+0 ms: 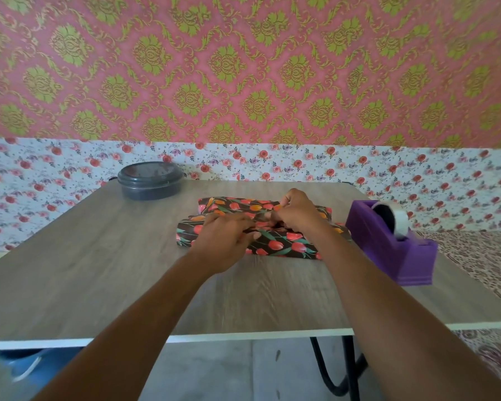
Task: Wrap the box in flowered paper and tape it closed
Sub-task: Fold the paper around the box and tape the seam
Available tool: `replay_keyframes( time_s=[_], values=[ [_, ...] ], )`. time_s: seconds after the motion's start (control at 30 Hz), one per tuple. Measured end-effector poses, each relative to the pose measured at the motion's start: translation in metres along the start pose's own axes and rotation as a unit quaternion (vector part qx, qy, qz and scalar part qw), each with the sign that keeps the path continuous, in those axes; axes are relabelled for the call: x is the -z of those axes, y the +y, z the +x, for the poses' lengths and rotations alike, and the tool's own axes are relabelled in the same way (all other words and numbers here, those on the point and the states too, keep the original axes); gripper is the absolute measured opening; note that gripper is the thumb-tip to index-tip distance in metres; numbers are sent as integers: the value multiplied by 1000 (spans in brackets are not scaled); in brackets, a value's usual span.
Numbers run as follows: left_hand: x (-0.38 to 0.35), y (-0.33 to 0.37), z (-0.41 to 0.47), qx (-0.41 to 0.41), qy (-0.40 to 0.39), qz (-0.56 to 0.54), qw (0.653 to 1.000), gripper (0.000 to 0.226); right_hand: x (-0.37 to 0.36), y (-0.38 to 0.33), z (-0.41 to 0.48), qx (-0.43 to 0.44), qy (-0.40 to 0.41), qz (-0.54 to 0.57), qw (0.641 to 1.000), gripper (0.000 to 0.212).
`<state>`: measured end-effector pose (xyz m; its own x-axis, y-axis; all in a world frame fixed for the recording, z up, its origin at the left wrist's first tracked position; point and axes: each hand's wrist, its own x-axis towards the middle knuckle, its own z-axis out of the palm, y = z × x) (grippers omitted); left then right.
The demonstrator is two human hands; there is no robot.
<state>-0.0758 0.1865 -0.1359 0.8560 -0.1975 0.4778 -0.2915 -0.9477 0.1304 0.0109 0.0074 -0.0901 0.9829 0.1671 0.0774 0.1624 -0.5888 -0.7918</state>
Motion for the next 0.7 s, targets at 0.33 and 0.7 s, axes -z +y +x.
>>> replay_keyframes(
  time_s=[0.33,0.7],
  values=[
    [2,-3,5,22,-13,-22,999,43,2,-25,15,-89,-58,-119,987,33],
    [6,1,9,18,-52,22,998,54,16,-37,23,-104,-93,-255,957,41]
  ],
)
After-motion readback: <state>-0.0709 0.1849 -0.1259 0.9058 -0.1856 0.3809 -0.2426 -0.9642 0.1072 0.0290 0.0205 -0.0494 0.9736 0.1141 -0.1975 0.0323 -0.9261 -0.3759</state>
